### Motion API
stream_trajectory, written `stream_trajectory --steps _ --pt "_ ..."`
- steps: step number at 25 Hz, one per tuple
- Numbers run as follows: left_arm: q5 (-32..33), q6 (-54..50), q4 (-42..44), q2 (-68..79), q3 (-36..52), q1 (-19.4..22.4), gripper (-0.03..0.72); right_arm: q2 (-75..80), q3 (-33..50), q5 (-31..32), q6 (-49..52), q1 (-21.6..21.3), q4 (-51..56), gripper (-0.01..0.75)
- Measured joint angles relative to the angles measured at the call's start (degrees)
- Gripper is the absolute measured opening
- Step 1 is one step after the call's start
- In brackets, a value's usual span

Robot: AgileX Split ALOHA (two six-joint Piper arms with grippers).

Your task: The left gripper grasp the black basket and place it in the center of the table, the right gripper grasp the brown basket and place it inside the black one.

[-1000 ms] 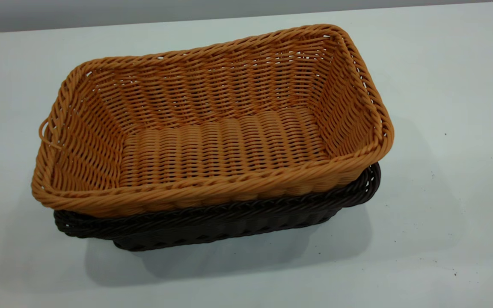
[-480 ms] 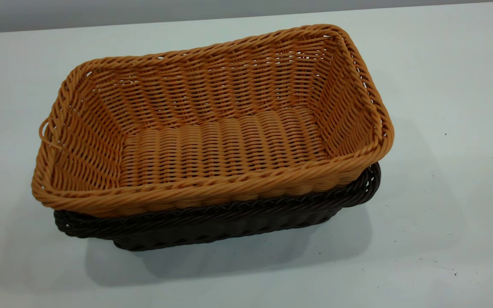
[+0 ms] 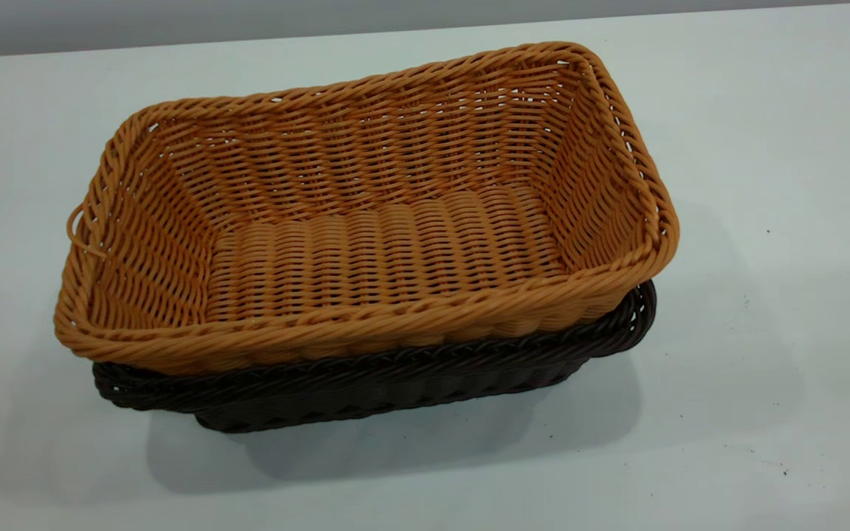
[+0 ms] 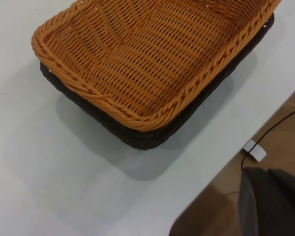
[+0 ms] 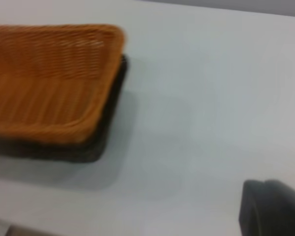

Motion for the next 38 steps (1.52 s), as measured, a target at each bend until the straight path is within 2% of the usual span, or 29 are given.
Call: stream_trajectory --steps 5,9,11,15,18,30,36,38 --pt "0.0 0.0 0.0 0.0 0.0 3.8 0.029 0.0 0.0 0.0 -0.1 -10.0 0.0 0.005" --pt "0.0 0.0 0.0 0.0 0.0 10.6 0.029 0.0 0.0 0.0 -0.1 -16.5 0.2 0.005" --pt "0.0 0.0 0.0 0.0 0.0 15.1 0.029 0.0 0.0 0.0 -0.1 -18.1 0.2 0.005" --pt "0.0 0.1 0.0 0.0 0.0 23.9 0.029 0.0 0.0 0.0 -0.1 -18.2 0.2 0.005" --pt "-0.1 0.1 0.0 -1.0 0.0 28.4 0.029 0.0 0.0 -0.1 -0.1 -18.2 0.2 0.005" --pt "-0.1 0.2 0.0 -4.5 0.0 29.3 0.029 0.0 0.0 -0.1 -0.1 -18.2 0.2 0.005" --pt "0.0 0.2 0.0 -4.8 0.0 32.6 0.029 0.0 0.0 0.0 -0.1 -17.0 0.3 0.005" --pt "0.0 0.2 0.0 -4.8 0.0 32.5 0.029 0.0 0.0 0.0 -0.1 -17.0 0.3 0.005"
